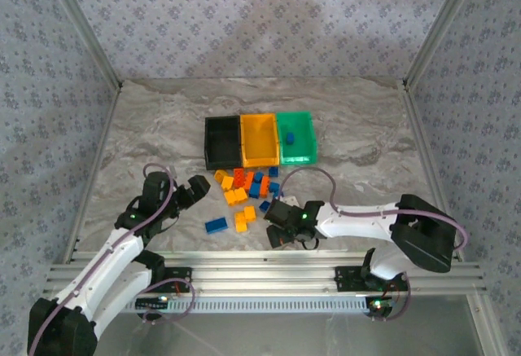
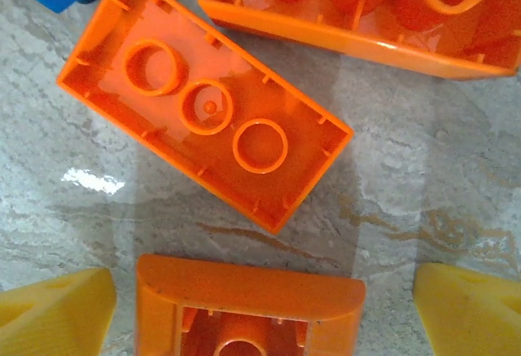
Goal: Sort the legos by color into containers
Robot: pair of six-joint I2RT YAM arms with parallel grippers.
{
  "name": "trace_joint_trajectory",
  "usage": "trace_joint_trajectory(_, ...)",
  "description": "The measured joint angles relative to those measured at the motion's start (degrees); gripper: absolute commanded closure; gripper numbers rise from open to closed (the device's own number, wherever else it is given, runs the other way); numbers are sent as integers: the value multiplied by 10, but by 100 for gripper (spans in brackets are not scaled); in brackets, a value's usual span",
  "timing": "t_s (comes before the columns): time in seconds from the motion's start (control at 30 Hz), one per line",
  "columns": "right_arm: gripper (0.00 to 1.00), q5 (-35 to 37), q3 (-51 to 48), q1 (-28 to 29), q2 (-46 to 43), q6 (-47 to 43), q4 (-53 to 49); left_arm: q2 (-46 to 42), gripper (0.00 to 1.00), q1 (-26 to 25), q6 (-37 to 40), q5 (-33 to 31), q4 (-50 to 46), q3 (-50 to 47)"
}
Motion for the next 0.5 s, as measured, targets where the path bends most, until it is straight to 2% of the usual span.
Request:
trace_joint_trajectory(0.33, 33, 17, 12, 10, 15, 8, -14, 17, 0, 0, 0, 0, 7, 0)
trace_joint_trajectory(0.5, 40, 18, 13, 13, 12, 9, -17, 25, 0, 0, 0, 0, 10, 0)
